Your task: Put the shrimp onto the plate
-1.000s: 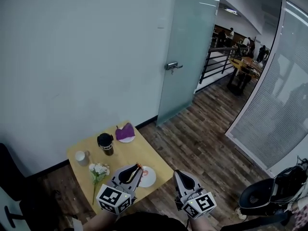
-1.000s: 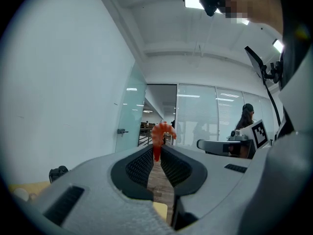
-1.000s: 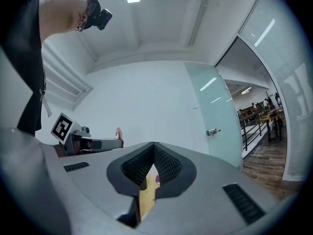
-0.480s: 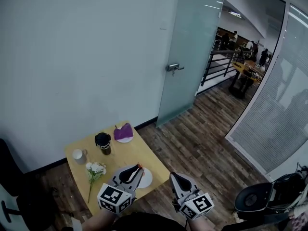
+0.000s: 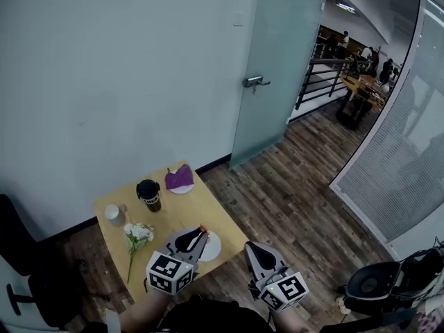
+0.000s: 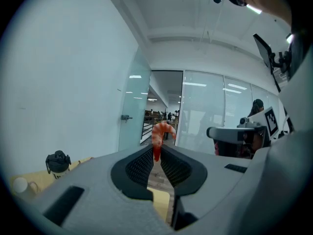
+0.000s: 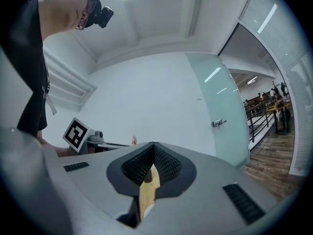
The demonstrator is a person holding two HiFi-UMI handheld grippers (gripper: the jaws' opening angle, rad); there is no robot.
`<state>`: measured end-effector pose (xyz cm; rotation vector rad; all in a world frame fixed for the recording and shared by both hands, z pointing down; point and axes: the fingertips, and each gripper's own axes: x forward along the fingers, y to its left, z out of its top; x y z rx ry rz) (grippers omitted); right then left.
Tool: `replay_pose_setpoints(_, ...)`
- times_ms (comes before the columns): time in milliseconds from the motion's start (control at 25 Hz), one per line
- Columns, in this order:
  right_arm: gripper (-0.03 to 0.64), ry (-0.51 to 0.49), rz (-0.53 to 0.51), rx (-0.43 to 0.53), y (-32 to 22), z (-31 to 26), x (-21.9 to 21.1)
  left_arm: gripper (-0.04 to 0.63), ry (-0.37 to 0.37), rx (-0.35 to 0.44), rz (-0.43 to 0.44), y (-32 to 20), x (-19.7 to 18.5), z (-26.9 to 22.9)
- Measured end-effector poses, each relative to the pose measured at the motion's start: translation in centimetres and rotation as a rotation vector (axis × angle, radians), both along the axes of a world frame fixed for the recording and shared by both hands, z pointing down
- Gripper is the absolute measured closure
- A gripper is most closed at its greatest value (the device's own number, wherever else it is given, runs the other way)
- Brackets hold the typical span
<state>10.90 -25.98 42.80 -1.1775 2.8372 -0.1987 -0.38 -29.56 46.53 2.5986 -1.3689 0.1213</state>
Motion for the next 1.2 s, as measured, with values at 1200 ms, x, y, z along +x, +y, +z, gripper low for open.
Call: replay_pose_setpoints(1200, 0.618, -0.016, 0.093, -0.124, -2.5, 3.9, 2.9, 0.548, -0.711, -0.585, 0.211, -6.1, 1.7, 32.4)
